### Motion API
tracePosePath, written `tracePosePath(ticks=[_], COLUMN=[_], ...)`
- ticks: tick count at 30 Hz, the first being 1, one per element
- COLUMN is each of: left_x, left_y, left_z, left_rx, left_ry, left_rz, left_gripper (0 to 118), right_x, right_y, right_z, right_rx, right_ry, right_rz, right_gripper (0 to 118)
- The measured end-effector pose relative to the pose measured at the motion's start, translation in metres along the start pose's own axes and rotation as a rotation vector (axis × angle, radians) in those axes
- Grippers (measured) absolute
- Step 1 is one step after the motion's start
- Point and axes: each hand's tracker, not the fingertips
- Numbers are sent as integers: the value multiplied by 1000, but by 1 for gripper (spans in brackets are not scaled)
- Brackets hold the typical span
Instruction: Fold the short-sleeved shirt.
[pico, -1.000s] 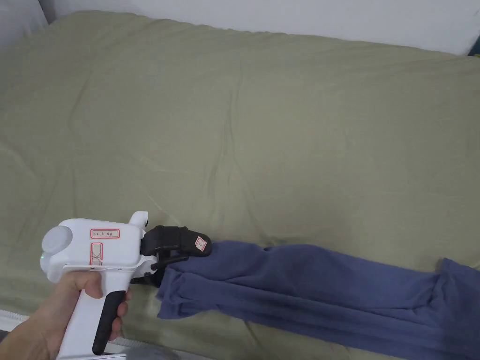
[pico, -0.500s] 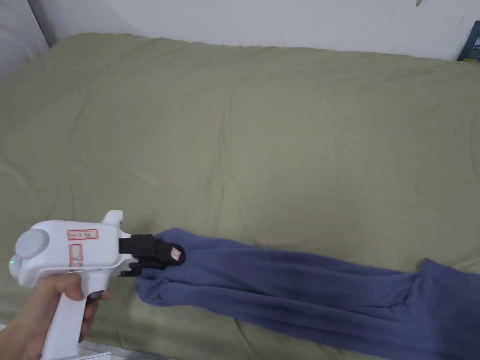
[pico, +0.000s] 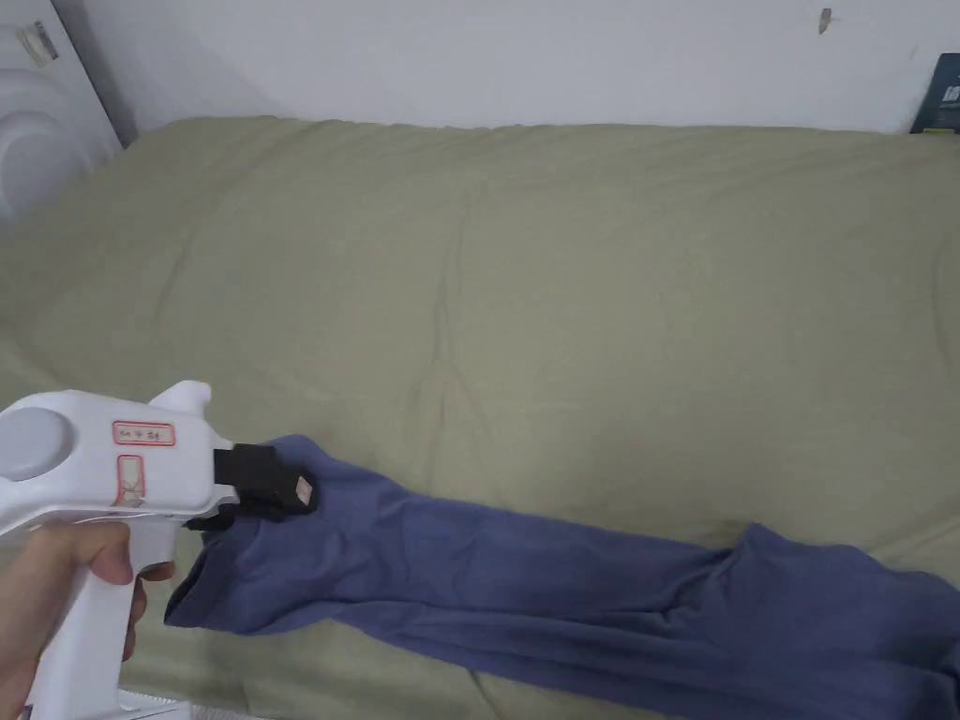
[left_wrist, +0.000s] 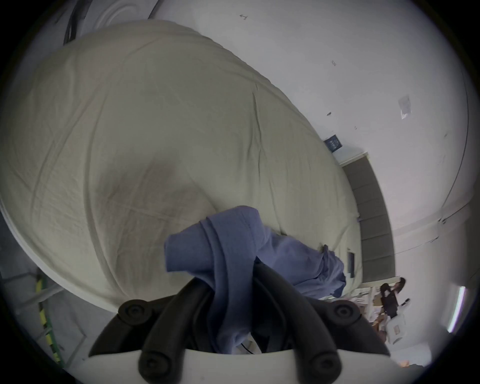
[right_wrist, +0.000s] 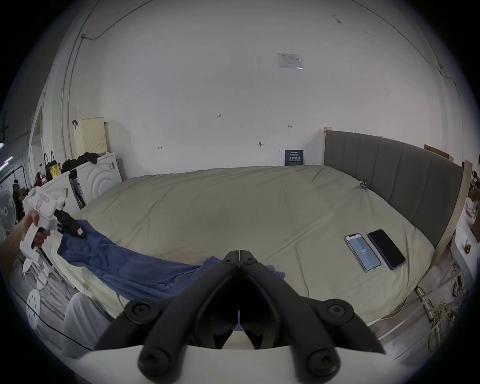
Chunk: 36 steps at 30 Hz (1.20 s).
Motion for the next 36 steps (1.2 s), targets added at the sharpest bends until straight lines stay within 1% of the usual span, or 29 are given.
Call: tracePosePath(ticks=[5, 8, 11, 12, 14, 15, 16, 17, 18, 19, 20, 22, 24, 26, 27, 28, 29, 30, 31, 32, 33, 34, 36], left_x=[88, 131, 171, 181, 198, 205, 213, 217, 219, 222, 224, 221, 224, 216, 208, 198, 186, 175, 168, 158, 146, 138, 122], left_y=[-10, -22, -33, -36, -42, -46, -51, -55, -60, -63, -68, -68, -68, -62, -58, -54, -50, -46, -47, -48, -53, -53, -48], left_z=[-13, -39, -75, -88, -118, -129, -144, -156, -169, -181, -189, -184, -169, -146, -145, -132, -120, -111, -100, -98, -98, -101, -122], left_rx=[-36, -64, -70, -75, -126, -129, -143, -149, -166, -197, -252, -233, -234, -207, -190, -167, -127, -93, -89, -49, -97, -111, -137], left_ry=[56, 74, 147, 178, 137, 138, 148, 151, 130, 124, 101, 66, 59, 31, 23, 16, -2, -14, -20, -24, 19, 8, -51], left_rz=[-147, -186, -263, -270, -260, -251, -270, -281, -290, -289, -286, -287, -292, -298, -297, -289, -273, -265, -252, -231, -179, -202, -157], left_gripper=[5, 5, 5, 5, 5, 6, 17, 48, 107, 118, 115, 112, 112, 112, 111, 108, 98, 51, 0, 0, 0, 0, 0], right_x=[16, 23, 31, 33, 38, 39, 42, 44, 47, 49, 51, 55, 58, 60, 59, 58, 56, 55, 52, 50, 48, 46, 42], right_y=[-8, -12, -15, -16, -18, -19, -21, -22, -24, -25, -26, -28, -29, -30, -30, -30, -30, -30, -30, -30, -30, -30, -31], right_z=[2, 3, 5, 6, 7, 8, 9, 11, 12, 12, 13, 14, 13, 9, 7, 5, 3, 2, 0, -2, -3, -5, -6], right_rx=[-9, -13, -15, -17, -19, -18, -17, -17, -21, -26, -32, -42, -50, -60, -62, -66, -70, -72, -73, -77, -84, -89, -94], right_ry=[-2, -6, -13, -16, -22, -32, -38, -41, -47, -48, -54, -65, -65, -56, -55, -54, -44, -37, -33, -25, -13, -7, 1], right_rz=[-33, -52, -73, -78, -84, -89, -97, -108, -126, -134, -137, -137, -144, -150, -150, -148, -144, -140, -135, -131, -129, -127, -122], right_gripper=[1, 1, 1, 1, 1, 1, 1, 1, 1, 1, 1, 1, 1, 1, 1, 1, 1, 1, 1, 1, 1, 1, 1])
